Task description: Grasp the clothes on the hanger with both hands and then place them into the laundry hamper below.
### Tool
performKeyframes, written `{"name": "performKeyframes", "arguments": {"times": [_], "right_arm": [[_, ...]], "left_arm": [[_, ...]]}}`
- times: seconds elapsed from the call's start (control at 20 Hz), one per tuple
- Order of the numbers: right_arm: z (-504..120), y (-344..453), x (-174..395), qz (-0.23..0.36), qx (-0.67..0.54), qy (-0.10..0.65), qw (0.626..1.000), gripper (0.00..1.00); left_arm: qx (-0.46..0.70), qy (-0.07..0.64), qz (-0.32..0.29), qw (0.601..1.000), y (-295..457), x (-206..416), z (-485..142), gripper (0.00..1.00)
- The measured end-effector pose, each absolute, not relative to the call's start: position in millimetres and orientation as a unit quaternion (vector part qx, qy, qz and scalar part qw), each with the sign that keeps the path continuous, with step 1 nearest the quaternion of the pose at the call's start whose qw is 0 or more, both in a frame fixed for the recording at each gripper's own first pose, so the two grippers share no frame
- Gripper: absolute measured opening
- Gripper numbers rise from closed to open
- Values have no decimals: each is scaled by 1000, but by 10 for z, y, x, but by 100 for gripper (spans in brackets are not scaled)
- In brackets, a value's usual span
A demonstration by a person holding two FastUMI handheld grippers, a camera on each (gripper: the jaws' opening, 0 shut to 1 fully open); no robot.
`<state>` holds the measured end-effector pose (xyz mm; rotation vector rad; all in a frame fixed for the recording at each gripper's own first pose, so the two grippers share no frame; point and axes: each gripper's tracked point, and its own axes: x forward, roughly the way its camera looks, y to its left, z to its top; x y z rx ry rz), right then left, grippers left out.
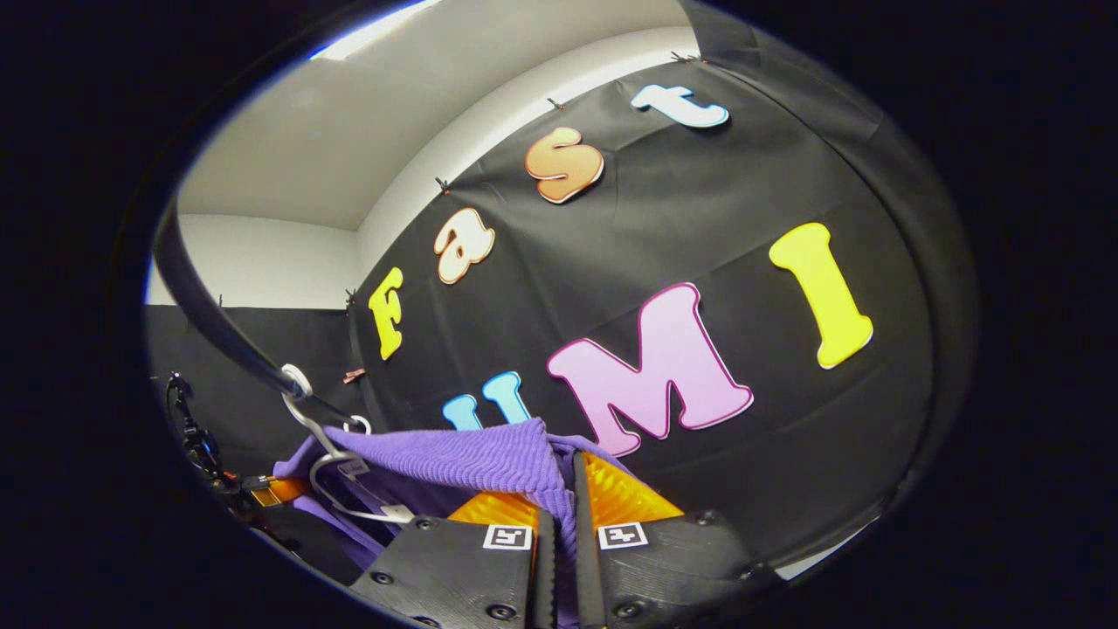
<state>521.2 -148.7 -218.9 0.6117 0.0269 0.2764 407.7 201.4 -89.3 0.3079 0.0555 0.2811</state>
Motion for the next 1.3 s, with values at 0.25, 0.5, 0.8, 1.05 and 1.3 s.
{"name": "performKeyframes", "arguments": {"times": [0.25, 0.5, 0.8, 1.05, 1.3], "right_arm": [[-2020, -1378, 5400, 158, 323, 0, 933, 8], [-1751, -1255, 5611, 170, 316, -24, 933, 13], [-2045, -1075, 5688, 167, 312, 28, 935, 13], [-2098, -1181, 5693, 171, 358, 42, 917, 13], [-2028, -1409, 5593, 189, 420, 39, 887, 8]], "left_arm": [[115, 67, 80, 988, 2094, 4087, -821, 7], [120, 108, 28, 987, 2327, 4205, -836, 5], [143, 173, 48, 973, 2562, 4232, -1700, 5], [40, 148, 41, 987, 2374, 4089, -1913, 5], [-75, 177, -30, 981, 2073, 3969, -2045, 5]]}}
